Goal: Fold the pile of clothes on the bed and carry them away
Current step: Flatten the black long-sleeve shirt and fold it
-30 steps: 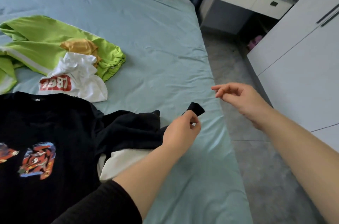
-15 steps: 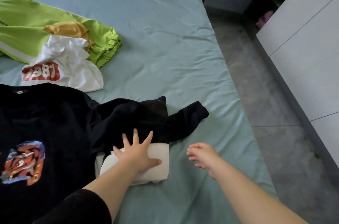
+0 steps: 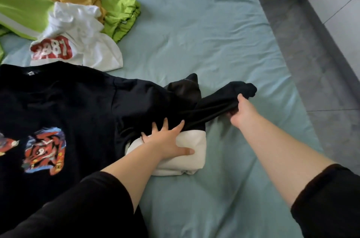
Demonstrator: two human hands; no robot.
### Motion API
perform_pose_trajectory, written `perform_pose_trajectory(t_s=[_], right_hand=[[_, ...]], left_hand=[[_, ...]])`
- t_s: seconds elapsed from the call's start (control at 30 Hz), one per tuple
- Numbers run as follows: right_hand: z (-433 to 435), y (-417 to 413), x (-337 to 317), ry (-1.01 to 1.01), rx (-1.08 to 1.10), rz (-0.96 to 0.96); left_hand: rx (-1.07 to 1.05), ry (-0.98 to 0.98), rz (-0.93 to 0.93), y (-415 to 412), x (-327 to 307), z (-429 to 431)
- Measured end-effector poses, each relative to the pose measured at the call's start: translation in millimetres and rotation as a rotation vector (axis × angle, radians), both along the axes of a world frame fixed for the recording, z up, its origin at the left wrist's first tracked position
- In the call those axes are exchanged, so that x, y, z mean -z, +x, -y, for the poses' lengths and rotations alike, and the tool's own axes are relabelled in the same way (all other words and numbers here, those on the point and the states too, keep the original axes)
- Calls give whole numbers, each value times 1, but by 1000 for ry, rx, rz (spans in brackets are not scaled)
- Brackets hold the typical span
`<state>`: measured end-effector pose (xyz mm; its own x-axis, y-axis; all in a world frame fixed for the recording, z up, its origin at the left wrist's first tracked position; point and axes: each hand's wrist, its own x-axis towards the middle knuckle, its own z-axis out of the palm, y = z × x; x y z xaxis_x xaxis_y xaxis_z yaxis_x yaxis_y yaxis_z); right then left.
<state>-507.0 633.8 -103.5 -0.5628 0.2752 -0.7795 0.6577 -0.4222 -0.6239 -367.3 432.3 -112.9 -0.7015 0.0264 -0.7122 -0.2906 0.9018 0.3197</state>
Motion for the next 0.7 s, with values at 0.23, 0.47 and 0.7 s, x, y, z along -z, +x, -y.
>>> perform_pose_trajectory(t_s=[0.23,0.47,0.7], right_hand=[[-31,10,-104,-247,66,-205],[-44,12,-204,-153,-236,-425],[-70,10,-220,-88,-193,-432]], left_hand=[[-149,-42,-209,10,-57,-26],[-165,49,-682,-16,-132,-86],[-208,214,-330,-33,-145,-110]])
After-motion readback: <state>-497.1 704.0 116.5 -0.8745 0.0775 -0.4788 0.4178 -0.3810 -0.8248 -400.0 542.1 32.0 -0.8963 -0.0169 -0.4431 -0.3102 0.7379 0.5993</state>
